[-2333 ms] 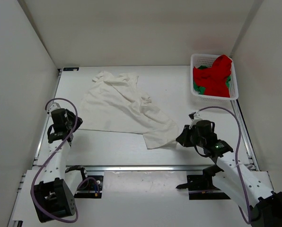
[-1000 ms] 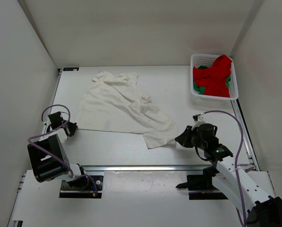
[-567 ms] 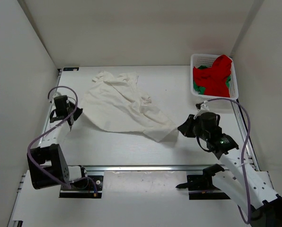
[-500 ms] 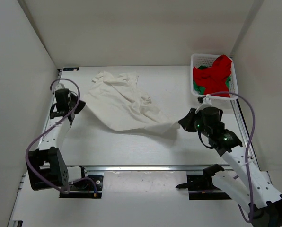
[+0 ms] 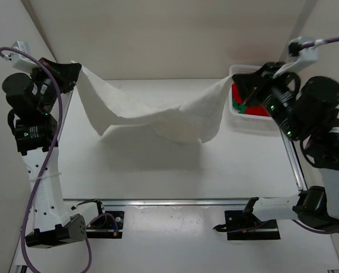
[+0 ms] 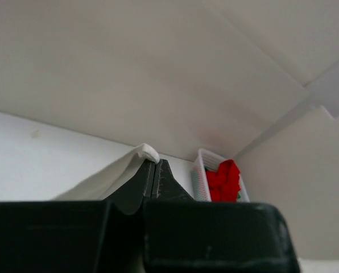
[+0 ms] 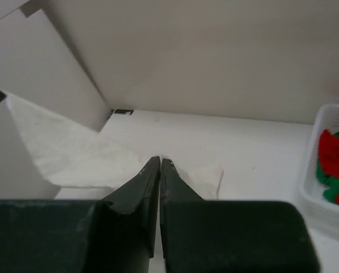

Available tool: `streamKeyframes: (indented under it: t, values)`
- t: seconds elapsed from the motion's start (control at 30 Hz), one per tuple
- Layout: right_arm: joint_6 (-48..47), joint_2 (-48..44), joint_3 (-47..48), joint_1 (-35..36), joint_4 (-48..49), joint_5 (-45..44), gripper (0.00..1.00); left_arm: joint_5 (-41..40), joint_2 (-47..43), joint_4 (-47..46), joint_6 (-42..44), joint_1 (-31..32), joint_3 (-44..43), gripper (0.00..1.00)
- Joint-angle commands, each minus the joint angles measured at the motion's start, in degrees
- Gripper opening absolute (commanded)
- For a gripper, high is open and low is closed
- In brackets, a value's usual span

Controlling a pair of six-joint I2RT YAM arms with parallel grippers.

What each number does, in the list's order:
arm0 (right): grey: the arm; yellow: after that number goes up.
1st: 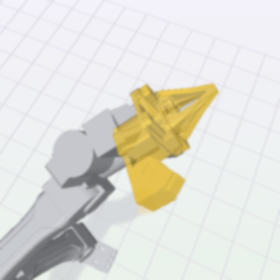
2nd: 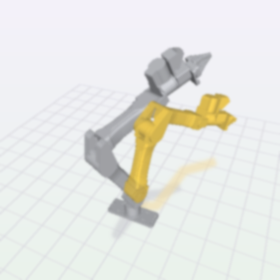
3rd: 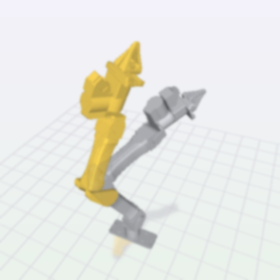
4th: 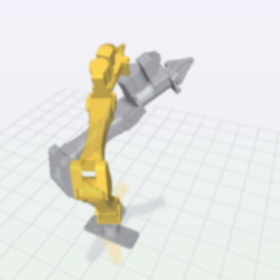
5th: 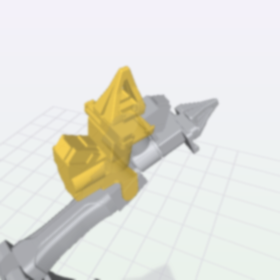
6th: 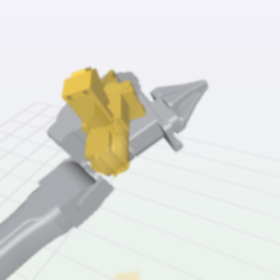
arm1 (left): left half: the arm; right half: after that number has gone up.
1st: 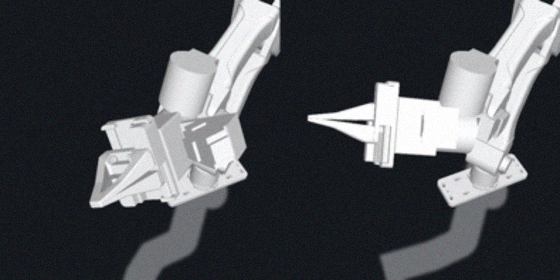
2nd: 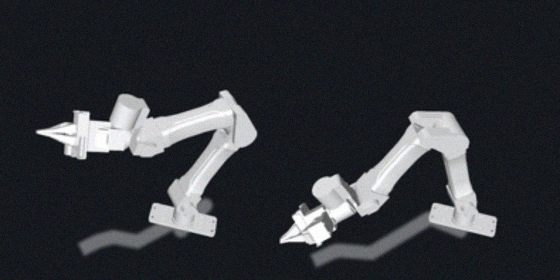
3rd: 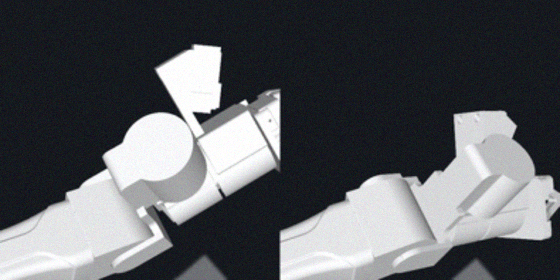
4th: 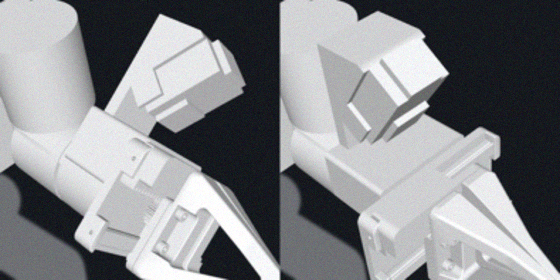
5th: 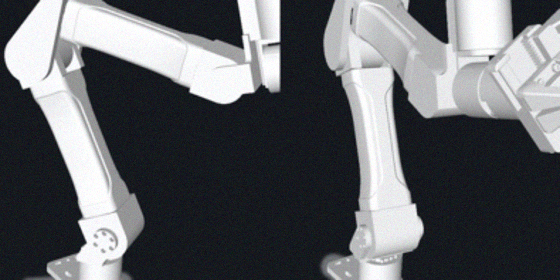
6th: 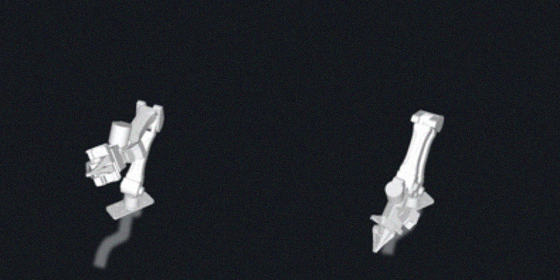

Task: Fold and stack the t-shirts
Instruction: Flatten out the tshirt

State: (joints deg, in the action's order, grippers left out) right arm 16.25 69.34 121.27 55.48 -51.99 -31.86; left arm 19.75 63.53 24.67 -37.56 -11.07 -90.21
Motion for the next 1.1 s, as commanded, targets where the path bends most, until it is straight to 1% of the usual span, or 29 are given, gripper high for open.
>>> streamKeyframes:
  t: [0.0,0.03,0.07,0.1,0.13,0.17,0.23,0.27,0.3,0.33,0.37,0.4,0.43,0.47,0.5,0.53,0.57,0.6,0.63,0.67,0.7,0.77,0.83,0.9,1.0,1.07]
  values:
    - [-8.2,7.8,11.1,-7.3,-3.7,-5.1,0.00,6.8,2.8,3.4,-2.5,-2.1,-6.4,0.00]
    - [-8.5,9.2,12.3,-14.0,-3.6,1.2,0.00,6.0,3.6,3.5,-2.8,-1.8,-6.9,0.00]
    - [-8.1,11.0,12.2,-18.2,-3.2,11.1,0.00,6.3,4.6,2.9,-2.9,-2.0,-6.8,0.00]
    - [-8.0,11.6,9.1,-26.1,-1.0,20.6,0.00,6.3,5.5,2.8,-3.0,-2.3,-6.2,0.00]
    - [-7.7,12.7,5.0,-33.0,0.4,24.6,0.00,3.0,6.2,2.5,-1.7,-1.9,-4.6,0.00]
    - [-7.8,13.5,1.9,-35.1,2.4,30.2,0.00,-0.3,6.7,2.5,-0.6,-0.2,-3.3,0.00]
    - [-9.0,17.8,1.2,-40.5,4.2,34.7,0.00,-3.5,8.9,0.0,0.4,1.5,2.5,0.00]
    - [-9.8,22.2,3.4,-40.7,3.7,36.1,0.01,-6.6,9.9,-0.3,1.2,3.3,3.7,0.00]
    - [-11.1,27.4,4.9,-42.0,3.0,37.2,0.00,-7.9,12.1,-2.0,1.5,4.6,5.5,0.00]
    - [-11.8,32.6,9.7,-43.4,2.3,38.3,0.00,-9.4,14.6,-2.9,1.8,5.4,6.3,0.00]
    - [-12.0,34.9,13.3,-43.4,1.7,38.2,0.00,-11.3,16.4,-2.9,1.9,6.6,6.5,0.00]
    - [-11.2,37.4,14.1,-45.5,4.8,40.0,0.00,-11.4,20.0,-4.0,1.5,7.1,5.2,0.00]
    - [-10.5,38.8,15.2,-46.8,5.6,40.6,0.00,-11.3,24.0,-4.3,1.2,7.4,2.9,0.00]
    - [-8.7,42.3,19.1,-48.2,6.5,42.7,0.00,-10.6,25.9,-4.1,0.7,7.2,1.0,0.00]
    - [-7.9,45.5,21.9,-49.1,7.6,44.5,0.00,-10.3,29.0,-3.5,0.2,7.2,-3.2,0.00]
    - [-5.0,46.8,24.9,-50.1,10.8,47.0,0.00,-10.0,31.5,-3.1,-0.6,7.3,-7.7,0.00]
    - [-4.0,46.8,24.8,-50.8,12.7,47.5,0.00,-9.7,32.9,-2.8,-1.0,7.1,-10.2,0.00]
    - [-3.2,46.4,25.5,-51.7,16.7,47.5,0.00,-9.1,35.1,-2.1,-1.4,6.4,-15.7,0.00]
    - [-1.7,44.8,25.4,-52.4,21.0,47.7,0.00,-8.9,36.9,-1.5,-2.9,6.1,-21.1,0.00]
    - [-0.2,43.9,24.5,-53.2,23.7,47.8,0.00,-8.1,37.6,-1.7,-4.3,5.1,-23.7,0.00]
    - [0.3,41.5,24.0,-53.5,28.3,47.5,0.00,-7.2,39.1,-1.3,-5.3,4.6,-28.9,0.00]
    - [0.9,38.1,23.5,-54.0,33.1,47.6,0.00,-8.0,40.7,-0.2,-5.5,3.4,-37.5,0.00]
    - [0.8,35.8,23.7,-54.3,36.4,47.8,0.00,-6.7,39.5,-2.0,-6.1,0.4,-38.4,0.00]
    - [-0.9,33.5,21.7,-53.9,37.4,47.7,0.00,-7.0,37.3,-3.5,-7.3,-1.6,-37.9,0.00]
    - [-2.0,32.3,20.4,-54.4,34.8,48.5,0.00,-6.6,35.3,-3.3,-7.5,-4.6,-38.2,0.00]
    - [-3.8,32.1,19.2,-53.6,31.1,47.5,0.00,-6.3,33.1,-3.9,-7.7,-5.9,-35.5,0.00]
